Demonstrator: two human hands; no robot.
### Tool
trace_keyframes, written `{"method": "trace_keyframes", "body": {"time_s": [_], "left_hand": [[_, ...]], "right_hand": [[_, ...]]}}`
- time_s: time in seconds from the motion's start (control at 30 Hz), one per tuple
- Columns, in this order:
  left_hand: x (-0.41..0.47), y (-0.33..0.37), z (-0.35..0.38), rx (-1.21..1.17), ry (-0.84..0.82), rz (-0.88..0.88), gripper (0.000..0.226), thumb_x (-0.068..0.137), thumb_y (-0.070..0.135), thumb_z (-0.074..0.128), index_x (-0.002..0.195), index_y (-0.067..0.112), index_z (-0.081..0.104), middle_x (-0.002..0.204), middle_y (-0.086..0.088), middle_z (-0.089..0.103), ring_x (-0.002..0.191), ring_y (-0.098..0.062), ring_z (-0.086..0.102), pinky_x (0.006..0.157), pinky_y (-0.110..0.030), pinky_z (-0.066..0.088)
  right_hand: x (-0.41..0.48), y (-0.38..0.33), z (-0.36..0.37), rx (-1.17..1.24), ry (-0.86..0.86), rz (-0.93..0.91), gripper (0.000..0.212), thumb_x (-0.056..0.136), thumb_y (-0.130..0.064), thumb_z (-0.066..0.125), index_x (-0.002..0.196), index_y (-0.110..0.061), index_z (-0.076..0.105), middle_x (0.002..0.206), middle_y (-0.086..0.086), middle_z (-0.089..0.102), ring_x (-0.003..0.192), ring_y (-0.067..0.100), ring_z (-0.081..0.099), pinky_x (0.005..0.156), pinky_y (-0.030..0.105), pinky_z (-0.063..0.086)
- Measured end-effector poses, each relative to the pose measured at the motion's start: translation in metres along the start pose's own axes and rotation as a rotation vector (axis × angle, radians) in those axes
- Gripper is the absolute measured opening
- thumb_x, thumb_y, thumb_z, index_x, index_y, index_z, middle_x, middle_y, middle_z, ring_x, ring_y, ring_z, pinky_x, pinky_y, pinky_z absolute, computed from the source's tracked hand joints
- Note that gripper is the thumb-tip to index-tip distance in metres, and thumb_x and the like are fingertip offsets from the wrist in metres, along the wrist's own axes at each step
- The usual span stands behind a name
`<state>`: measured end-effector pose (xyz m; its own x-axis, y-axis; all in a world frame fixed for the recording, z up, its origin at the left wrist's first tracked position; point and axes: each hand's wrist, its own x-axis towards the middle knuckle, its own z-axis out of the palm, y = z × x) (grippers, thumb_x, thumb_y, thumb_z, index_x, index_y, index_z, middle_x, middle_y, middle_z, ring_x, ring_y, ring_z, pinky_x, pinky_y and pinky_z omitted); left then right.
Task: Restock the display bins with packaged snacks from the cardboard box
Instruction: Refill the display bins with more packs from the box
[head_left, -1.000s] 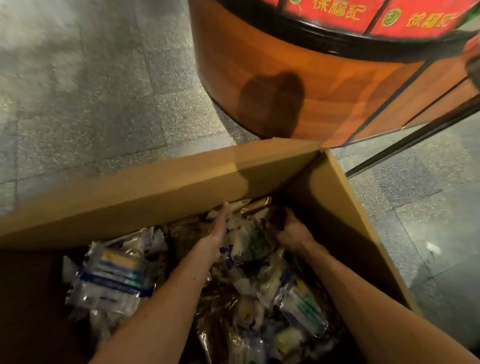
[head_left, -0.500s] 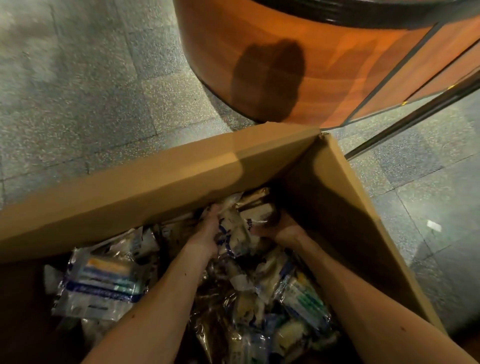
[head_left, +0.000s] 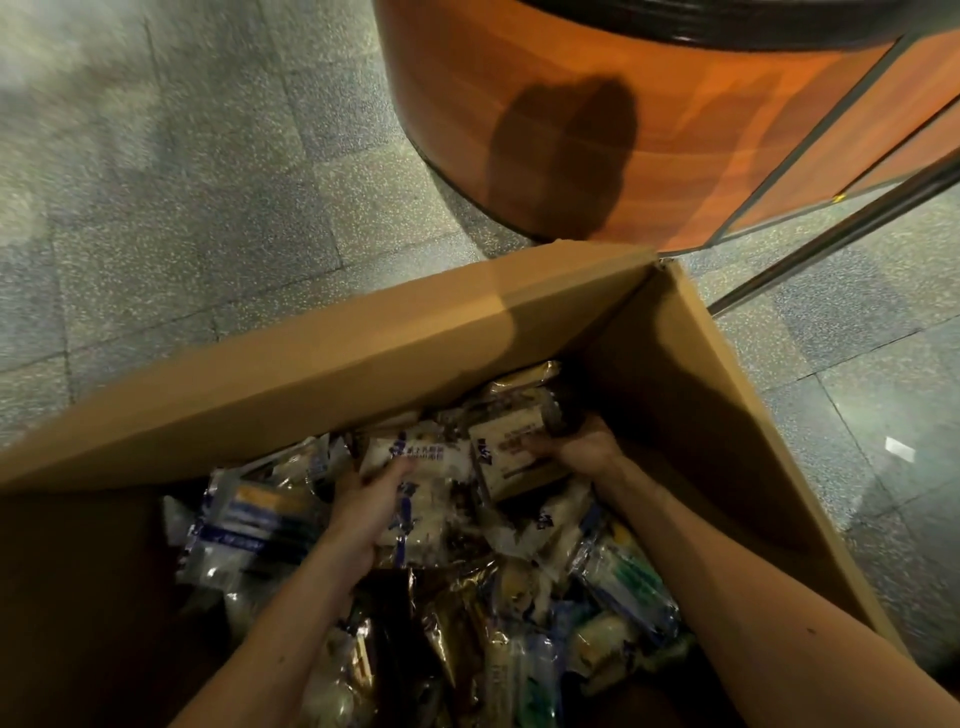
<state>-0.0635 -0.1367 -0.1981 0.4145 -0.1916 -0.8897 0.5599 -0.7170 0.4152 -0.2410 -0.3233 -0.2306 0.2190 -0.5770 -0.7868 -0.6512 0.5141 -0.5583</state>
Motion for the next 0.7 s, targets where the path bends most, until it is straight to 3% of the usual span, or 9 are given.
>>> {"method": "trace_keyframes", "body": {"time_s": [0.13, 0.2, 0.27, 0.33, 0.4, 0.5, 0.57, 0.63, 0.7], "left_hand": [[0.003, -0.019, -0.021, 0.063, 0.013, 0.080, 0.091, 0.074, 0.055, 0.079, 0.150, 0.027, 0.036, 0.146, -0.003, 0.044, 0.129, -0.026, 0.045, 0.104, -0.047, 0.039], [0.002, -0.021, -0.022, 0.008, -0.012, 0.108, 0.081, 0.074, 0.050, 0.080, 0.142, 0.028, 0.042, 0.132, 0.002, 0.051, 0.119, -0.022, 0.050, 0.100, -0.044, 0.042], [0.001, -0.020, -0.019, -0.019, -0.040, 0.135, 0.070, 0.075, 0.048, 0.082, 0.131, 0.032, 0.045, 0.127, 0.005, 0.055, 0.115, -0.019, 0.052, 0.093, -0.040, 0.046], [-0.001, -0.019, -0.018, -0.031, -0.033, 0.169, 0.075, 0.074, 0.048, 0.082, 0.138, 0.032, 0.045, 0.128, 0.006, 0.057, 0.114, -0.018, 0.054, 0.082, -0.035, 0.047], [-0.001, -0.019, -0.019, -0.025, -0.031, 0.182, 0.079, 0.072, 0.051, 0.082, 0.140, 0.032, 0.046, 0.131, 0.006, 0.056, 0.117, -0.018, 0.053, 0.078, -0.033, 0.043], [-0.007, -0.017, -0.025, -0.035, -0.023, 0.198, 0.083, 0.071, 0.052, 0.082, 0.142, 0.031, 0.045, 0.136, 0.007, 0.053, 0.121, -0.021, 0.052, 0.090, -0.040, 0.044], [-0.012, -0.016, -0.028, -0.019, -0.013, 0.205, 0.089, 0.070, 0.051, 0.082, 0.146, 0.031, 0.039, 0.136, 0.005, 0.051, 0.122, -0.024, 0.052, 0.096, -0.044, 0.044], [-0.013, -0.016, -0.032, 0.003, -0.013, 0.209, 0.079, 0.071, 0.047, 0.082, 0.139, 0.029, 0.046, 0.129, 0.002, 0.057, 0.114, -0.021, 0.055, 0.088, -0.039, 0.046], [-0.018, -0.013, -0.035, 0.022, -0.014, 0.208, 0.057, 0.077, 0.040, 0.080, 0.127, 0.028, 0.054, 0.116, 0.006, 0.061, 0.107, -0.016, 0.057, 0.080, -0.035, 0.045]], "right_hand": [[0.002, -0.003, 0.017, 0.059, 0.008, 0.048, 0.051, 0.063, -0.019, 0.095, 0.104, -0.012, 0.066, 0.104, 0.004, 0.070, 0.095, 0.017, 0.066, 0.092, 0.034, 0.054], [0.008, 0.000, 0.026, -0.082, 0.046, 0.044, 0.088, 0.053, -0.041, 0.098, 0.126, -0.015, 0.057, 0.129, 0.008, 0.062, 0.114, 0.022, 0.061, 0.100, 0.036, 0.050], [0.004, -0.003, 0.029, -0.355, 0.043, 0.062, 0.119, 0.061, -0.058, 0.089, 0.153, -0.015, 0.027, 0.154, 0.013, 0.035, 0.140, 0.034, 0.038, 0.113, 0.042, 0.038], [0.001, -0.006, 0.029, -0.455, 0.055, 0.044, 0.121, 0.067, -0.058, 0.085, 0.156, -0.015, 0.014, 0.159, 0.016, 0.021, 0.145, 0.037, 0.025, 0.115, 0.044, 0.032], [0.000, -0.006, 0.028, -0.451, 0.033, -0.004, 0.116, 0.068, -0.052, 0.087, 0.153, -0.014, 0.018, 0.158, 0.016, 0.017, 0.144, 0.036, 0.026, 0.113, 0.040, 0.034], [-0.002, -0.006, 0.028, -0.444, 0.043, -0.069, 0.105, 0.061, -0.043, 0.094, 0.140, -0.015, 0.030, 0.148, 0.011, 0.032, 0.134, 0.032, 0.041, 0.106, 0.038, 0.043], [-0.003, -0.005, 0.022, -0.374, 0.043, -0.059, 0.116, 0.053, -0.041, 0.097, 0.141, -0.014, 0.026, 0.146, 0.009, 0.040, 0.134, 0.030, 0.044, 0.108, 0.039, 0.044], [-0.008, -0.009, 0.018, -0.361, 0.000, 0.013, 0.135, 0.046, -0.047, 0.098, 0.150, -0.008, 0.022, 0.151, 0.010, 0.040, 0.138, 0.030, 0.041, 0.113, 0.038, 0.040], [-0.008, -0.009, 0.017, -0.353, -0.056, 0.050, 0.142, 0.021, -0.060, 0.096, 0.143, -0.010, 0.045, 0.144, 0.008, 0.053, 0.131, 0.025, 0.052, 0.110, 0.038, 0.045]]}}
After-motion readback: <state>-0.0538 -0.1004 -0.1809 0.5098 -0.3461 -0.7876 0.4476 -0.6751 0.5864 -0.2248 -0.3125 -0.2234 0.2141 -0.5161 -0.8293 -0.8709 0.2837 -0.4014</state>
